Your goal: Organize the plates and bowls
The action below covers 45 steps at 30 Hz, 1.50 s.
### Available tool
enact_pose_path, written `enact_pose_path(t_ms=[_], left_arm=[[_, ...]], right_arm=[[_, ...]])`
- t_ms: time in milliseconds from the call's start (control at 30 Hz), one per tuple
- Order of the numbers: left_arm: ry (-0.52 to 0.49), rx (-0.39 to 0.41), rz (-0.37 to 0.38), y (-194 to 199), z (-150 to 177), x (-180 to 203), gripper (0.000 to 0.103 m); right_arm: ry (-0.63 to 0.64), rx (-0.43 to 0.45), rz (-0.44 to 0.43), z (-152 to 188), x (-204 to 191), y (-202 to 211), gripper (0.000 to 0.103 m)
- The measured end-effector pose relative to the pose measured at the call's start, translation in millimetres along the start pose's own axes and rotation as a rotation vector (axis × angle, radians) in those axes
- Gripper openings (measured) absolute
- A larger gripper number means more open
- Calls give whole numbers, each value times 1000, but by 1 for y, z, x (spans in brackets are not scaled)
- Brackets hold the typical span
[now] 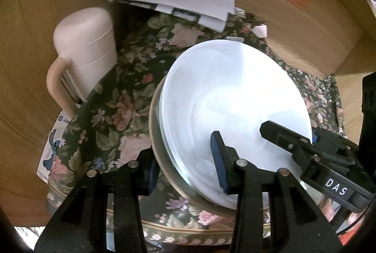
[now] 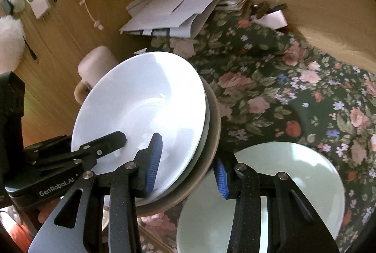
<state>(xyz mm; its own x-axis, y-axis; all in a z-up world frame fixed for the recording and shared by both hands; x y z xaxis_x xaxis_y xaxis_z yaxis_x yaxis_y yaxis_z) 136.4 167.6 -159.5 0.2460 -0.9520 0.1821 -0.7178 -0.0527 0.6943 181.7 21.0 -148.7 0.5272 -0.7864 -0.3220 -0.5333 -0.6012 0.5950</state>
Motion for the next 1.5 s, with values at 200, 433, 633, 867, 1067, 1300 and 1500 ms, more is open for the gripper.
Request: enact_pose_path(t_ms=[200, 433, 633, 867, 1067, 1300, 1500], left_arm=[[-29, 9, 23, 3, -1, 22, 40], [-53, -3, 56, 3, 3, 48, 40], [-82, -12, 80, 3, 8, 70, 40], [-112, -22, 112, 3, 16, 93, 40], [-131, -37, 130, -1, 23, 110, 40], [-150, -68, 144, -7, 33, 123, 40], [-165, -95, 151, -14, 39, 129, 40]], right_arm=[[-27, 24, 20, 2, 15, 18, 38], [-61, 45, 37, 5, 35, 41, 38], [-81, 50, 63, 13, 52, 56, 38], [-106, 61, 89, 22, 70, 73, 38], [-128, 60, 106, 30, 85, 82, 38], [-161, 44, 120, 42, 101, 87, 38], [-185, 25, 123, 48, 109, 86, 38]])
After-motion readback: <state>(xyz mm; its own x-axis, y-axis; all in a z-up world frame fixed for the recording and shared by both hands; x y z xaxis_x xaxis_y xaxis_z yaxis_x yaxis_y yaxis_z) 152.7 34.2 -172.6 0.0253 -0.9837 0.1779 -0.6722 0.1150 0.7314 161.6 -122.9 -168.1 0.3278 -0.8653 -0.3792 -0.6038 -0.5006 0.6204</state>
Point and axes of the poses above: each gripper's, at about its wrist camera, not at the fingertips, and y roughly against the way its jaws point, x to its right, z to its underside, the point moved 4 cm from there along -y, roughly the way its jaws point, and after that the axes turned 9 degrees about x, right-handed, at the moved point
